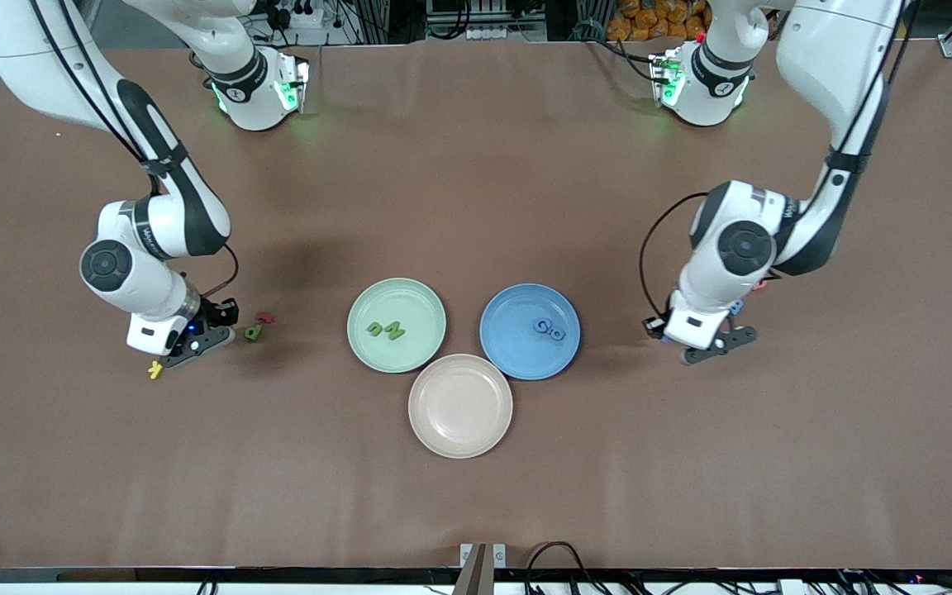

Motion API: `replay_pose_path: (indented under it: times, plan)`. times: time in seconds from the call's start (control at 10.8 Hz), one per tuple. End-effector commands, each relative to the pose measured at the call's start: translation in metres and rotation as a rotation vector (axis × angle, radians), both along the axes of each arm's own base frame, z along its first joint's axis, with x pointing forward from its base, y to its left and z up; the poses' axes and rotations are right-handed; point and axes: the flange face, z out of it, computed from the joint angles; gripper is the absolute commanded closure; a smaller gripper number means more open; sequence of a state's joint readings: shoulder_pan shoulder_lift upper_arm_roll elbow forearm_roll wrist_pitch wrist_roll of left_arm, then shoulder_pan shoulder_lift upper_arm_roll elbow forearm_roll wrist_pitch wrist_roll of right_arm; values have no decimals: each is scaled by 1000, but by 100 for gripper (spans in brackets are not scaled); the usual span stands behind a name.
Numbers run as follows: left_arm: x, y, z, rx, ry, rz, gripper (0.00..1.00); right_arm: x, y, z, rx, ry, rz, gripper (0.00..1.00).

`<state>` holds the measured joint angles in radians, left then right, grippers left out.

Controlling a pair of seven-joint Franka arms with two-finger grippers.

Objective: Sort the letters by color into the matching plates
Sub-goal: 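Drop the B and x onto the green and blue plates with both grippers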

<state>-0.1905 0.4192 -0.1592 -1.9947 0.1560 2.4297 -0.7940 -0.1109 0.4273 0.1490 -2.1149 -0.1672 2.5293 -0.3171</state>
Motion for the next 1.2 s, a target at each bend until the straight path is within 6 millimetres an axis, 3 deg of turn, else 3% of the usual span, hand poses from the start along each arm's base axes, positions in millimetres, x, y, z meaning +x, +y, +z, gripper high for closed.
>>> replay_pose_path:
  times: [0.0, 0.46, 0.65, 0.74, 0.83, 1.11]
  plan:
    - [-24, -56, -1, 21, 3, 8, 100, -1, 37, 9, 8, -10, -160, 83]
    - [-59, -177, 5, -26, -31, -48, 100, 0, 134, 29, 123, -5, -379, 83]
    - [-72, -207, 1, -36, -34, -51, 100, -5, 183, 41, 119, 25, -467, 83]
    - [-73, -208, 0, -35, -33, -59, 64, -9, 199, 43, 121, 25, -492, 83]
    - [-74, -209, -2, -29, -33, -73, 1, -15, 219, 42, 120, 28, -526, 83]
    - [-72, -199, -9, -9, -24, -121, 0, -29, 262, 39, 121, 36, -599, 83]
